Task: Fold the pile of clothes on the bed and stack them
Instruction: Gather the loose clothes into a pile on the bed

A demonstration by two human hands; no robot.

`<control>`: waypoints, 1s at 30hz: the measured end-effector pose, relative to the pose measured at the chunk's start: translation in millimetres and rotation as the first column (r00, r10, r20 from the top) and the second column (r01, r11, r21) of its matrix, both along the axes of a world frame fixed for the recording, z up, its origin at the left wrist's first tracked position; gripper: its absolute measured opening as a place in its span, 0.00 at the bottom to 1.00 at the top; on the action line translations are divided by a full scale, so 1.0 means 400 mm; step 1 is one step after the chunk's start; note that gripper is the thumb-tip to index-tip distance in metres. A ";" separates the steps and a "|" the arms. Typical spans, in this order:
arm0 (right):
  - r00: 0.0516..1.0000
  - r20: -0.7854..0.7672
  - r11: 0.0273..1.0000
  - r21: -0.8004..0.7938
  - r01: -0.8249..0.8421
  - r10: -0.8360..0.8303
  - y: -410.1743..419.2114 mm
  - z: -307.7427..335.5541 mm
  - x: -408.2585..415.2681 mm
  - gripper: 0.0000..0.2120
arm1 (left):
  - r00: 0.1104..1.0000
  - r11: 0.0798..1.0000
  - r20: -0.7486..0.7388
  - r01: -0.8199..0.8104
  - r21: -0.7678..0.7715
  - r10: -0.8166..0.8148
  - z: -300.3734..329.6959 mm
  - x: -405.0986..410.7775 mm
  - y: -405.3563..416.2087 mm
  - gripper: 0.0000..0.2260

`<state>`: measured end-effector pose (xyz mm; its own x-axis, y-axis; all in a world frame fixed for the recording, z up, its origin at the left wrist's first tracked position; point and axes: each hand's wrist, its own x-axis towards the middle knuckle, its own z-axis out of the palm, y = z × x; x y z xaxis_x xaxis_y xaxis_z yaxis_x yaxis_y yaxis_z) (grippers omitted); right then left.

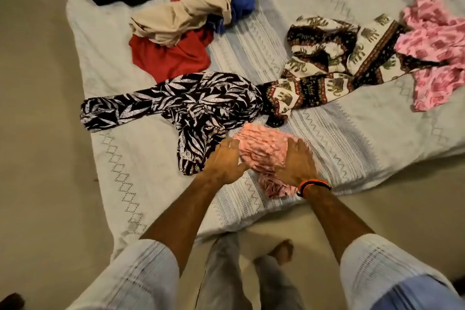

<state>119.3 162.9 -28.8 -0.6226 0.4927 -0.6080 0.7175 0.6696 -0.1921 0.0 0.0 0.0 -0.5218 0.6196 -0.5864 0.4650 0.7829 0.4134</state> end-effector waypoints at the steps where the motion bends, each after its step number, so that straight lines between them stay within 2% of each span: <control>1: 0.999 0.016 1.000 -0.011 0.028 -0.028 0.002 -0.020 -0.006 0.50 | 1.000 1.000 0.012 0.004 -0.002 -0.004 -0.013 -0.004 0.008 0.35; 4: 0.992 0.074 0.995 0.001 0.098 -0.098 0.003 -0.073 -0.024 0.52 | 0.999 1.000 0.040 0.000 -0.007 0.000 -0.048 -0.011 0.027 0.34; 5: 0.990 0.079 0.993 0.012 0.113 -0.114 0.002 -0.085 -0.029 0.49 | 0.999 1.000 0.052 -0.003 -0.006 0.004 -0.056 -0.010 0.030 0.34; 9: 0.991 0.011 0.991 -0.017 0.135 -0.135 -0.010 -0.097 -0.044 0.24 | 0.997 1.000 0.076 -0.016 -0.022 0.017 -0.068 -0.005 0.037 0.36; 12: 0.951 -0.119 0.949 -0.172 0.263 -0.285 -0.026 -0.076 -0.054 0.19 | 0.992 0.999 0.117 -0.052 -0.006 0.053 -0.058 -0.005 0.042 0.41; 14: 0.909 -0.196 0.907 -0.291 0.305 -0.368 -0.036 -0.034 -0.072 0.17 | 0.981 0.993 0.162 -0.114 0.020 0.109 -0.047 -0.015 0.046 0.49; 16: 0.864 -0.279 0.863 -0.418 0.283 -0.419 -0.046 0.014 -0.099 0.15 | 0.967 0.981 0.187 -0.187 0.054 0.174 -0.035 -0.031 0.049 0.57; 18: 0.818 -0.353 0.807 -0.552 0.210 -0.454 -0.060 0.057 -0.134 0.14 | 0.972 0.973 0.126 -0.210 0.093 0.198 -0.022 -0.054 0.048 0.61; 20: 0.764 -0.378 0.720 -0.676 0.159 -0.524 -0.064 0.086 -0.171 0.13 | 0.972 0.954 0.042 -0.235 0.184 0.231 -0.011 -0.088 0.045 0.55; 23: 0.657 -0.372 0.620 -0.762 0.187 -0.656 -0.053 0.102 -0.210 0.13 | 0.943 0.912 0.031 -0.328 0.246 0.331 -0.011 -0.152 0.052 0.45; 26: 0.625 -0.361 0.643 -0.702 0.307 -0.692 -0.025 0.066 -0.211 0.13 | 0.944 0.934 -0.028 -0.322 0.155 0.330 -0.043 -0.224 0.075 0.38; 28: 0.665 -0.310 0.676 -0.616 0.404 -0.680 0.003 0.030 -0.197 0.15 | 0.958 0.962 -0.099 -0.263 0.072 0.270 -0.068 -0.267 0.099 0.35; 30: 0.718 -0.228 0.698 -0.542 0.468 -0.658 0.035 -0.003 -0.178 0.15 | 0.965 0.978 -0.179 -0.204 -0.053 0.192 -0.097 -0.300 0.126 0.37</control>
